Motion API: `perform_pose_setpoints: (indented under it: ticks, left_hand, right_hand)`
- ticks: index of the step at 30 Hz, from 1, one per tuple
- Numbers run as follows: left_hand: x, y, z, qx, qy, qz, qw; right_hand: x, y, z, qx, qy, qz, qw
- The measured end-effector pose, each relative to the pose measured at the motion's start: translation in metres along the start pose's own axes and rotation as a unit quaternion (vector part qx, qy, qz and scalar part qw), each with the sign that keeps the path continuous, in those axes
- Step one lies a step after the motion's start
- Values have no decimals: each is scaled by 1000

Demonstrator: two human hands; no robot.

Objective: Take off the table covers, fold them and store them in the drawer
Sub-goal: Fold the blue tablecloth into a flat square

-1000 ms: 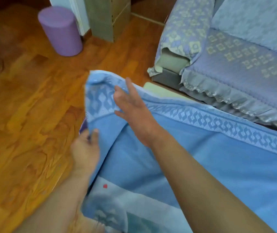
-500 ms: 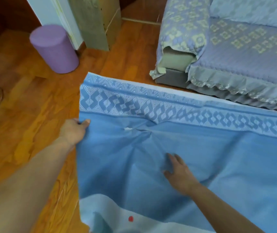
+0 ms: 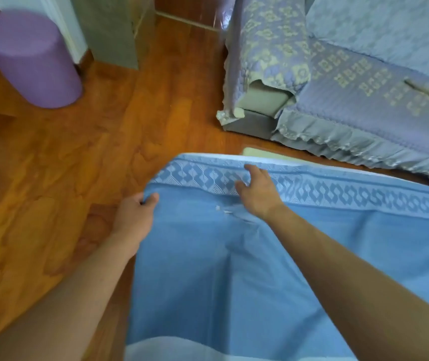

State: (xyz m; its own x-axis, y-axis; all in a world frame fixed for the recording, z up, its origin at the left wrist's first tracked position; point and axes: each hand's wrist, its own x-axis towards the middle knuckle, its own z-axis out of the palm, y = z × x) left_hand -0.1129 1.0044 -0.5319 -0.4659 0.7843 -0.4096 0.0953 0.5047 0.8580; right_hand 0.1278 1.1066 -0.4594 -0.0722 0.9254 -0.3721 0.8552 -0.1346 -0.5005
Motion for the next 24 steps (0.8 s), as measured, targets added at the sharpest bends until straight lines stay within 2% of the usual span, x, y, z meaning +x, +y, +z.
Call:
perform_pose_setpoints:
  ticks: [2,4,5,7,9,11,13,15,17,19,21,24]
  left_hand:
    - [13,6,4,-84,-14,-8,996]
    - [21,5,7,-168,-39,-22,985]
    - [24,2,7,-212,-72,-50,973]
    - [29,-12,4,-268,-176,-164,933]
    - [33,-42,-2,-199,-285,-238,907]
    - [30,-75,-4,-112,-330,-277,895]
    - [22,-107,4,-66,-308,-300,900]
    - [22,-128,15,-65,-229,-287,928]
    - [29,-137,23,-133,-140,-262,946]
    - [39,-131,28,-210,-87,-239,944]
    - [48,-118,27,-219,-72,-217,949]
    - [59,-112,27,-151,-74,-185,968]
  right_hand:
    - [-22,40,12,-3,6,49,999]
    - [-42,95,27,-51,-26,84,995]
    - [-47,122,33,-88,-45,87,991]
    - [-46,166,45,-147,-70,105,981]
    - [-33,183,54,-191,-58,100,975]
    - [-16,180,62,-196,-32,73,977]
    - [0,169,68,-181,-16,65,981]
    - [15,164,71,-180,-8,61,982]
    - [28,167,69,-196,-2,62,979]
    - [37,174,66,-216,5,58,975]
    - [44,180,67,-236,12,48,970]
    - [47,183,71,-245,24,41,968]
